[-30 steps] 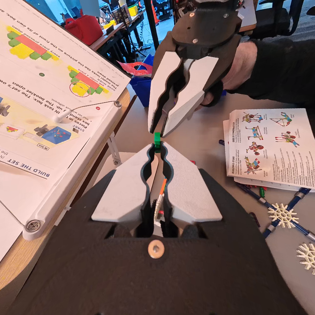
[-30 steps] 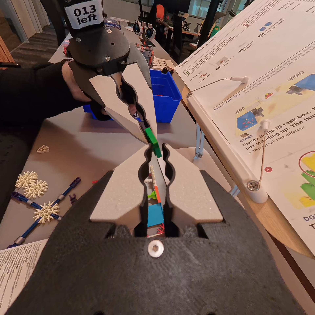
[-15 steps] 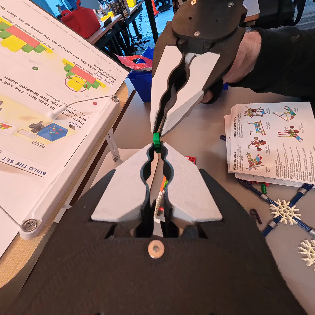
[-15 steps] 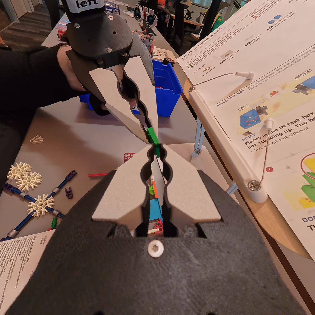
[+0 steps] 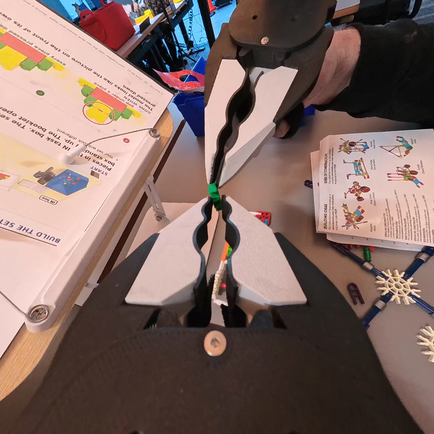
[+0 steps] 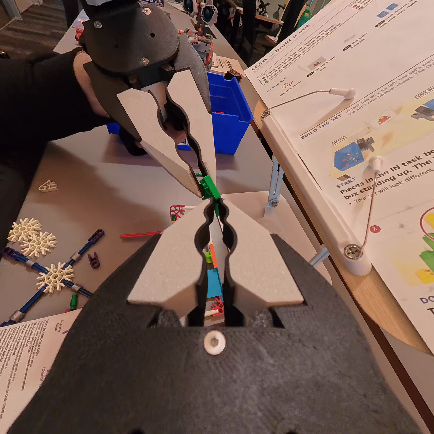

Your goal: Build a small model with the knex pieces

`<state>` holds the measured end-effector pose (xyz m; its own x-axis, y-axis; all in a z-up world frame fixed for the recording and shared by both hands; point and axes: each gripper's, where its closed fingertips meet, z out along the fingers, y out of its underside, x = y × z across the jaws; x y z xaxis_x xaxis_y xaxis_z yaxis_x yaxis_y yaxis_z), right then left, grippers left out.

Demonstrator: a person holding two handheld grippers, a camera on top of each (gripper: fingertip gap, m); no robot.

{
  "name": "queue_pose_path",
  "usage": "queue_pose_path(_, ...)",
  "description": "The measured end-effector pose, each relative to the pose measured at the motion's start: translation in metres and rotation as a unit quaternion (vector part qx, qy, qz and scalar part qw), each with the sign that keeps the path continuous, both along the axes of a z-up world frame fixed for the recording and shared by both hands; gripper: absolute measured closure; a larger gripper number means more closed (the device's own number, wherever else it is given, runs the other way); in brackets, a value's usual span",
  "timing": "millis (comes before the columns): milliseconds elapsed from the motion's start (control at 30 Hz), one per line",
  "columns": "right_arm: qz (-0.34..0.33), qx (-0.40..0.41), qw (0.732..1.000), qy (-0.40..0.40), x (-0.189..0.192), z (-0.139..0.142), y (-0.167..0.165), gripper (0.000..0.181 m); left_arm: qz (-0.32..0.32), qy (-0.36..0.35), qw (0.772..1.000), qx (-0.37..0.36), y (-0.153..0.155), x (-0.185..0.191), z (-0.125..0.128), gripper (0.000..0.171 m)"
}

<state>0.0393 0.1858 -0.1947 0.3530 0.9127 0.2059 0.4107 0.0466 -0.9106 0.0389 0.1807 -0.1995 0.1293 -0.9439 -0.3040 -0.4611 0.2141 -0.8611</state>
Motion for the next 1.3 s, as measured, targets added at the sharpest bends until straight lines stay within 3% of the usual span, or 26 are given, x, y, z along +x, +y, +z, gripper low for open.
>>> queue_pose_path(533, -0.001, 0.009, 1.000, -0.009, -0.001, 0.000, -0.001, 0.174, 0.001, 0.011, 1.000, 0.004, 0.000, -0.001, -0.003, 0.167)
queue_pose_path(1300, -0.003, 0.020, 0.999, -0.041, -0.003, -0.008, -0.002, 0.178, 0.001, 0.037, 0.999, 0.006, -0.001, -0.003, -0.011, 0.167)
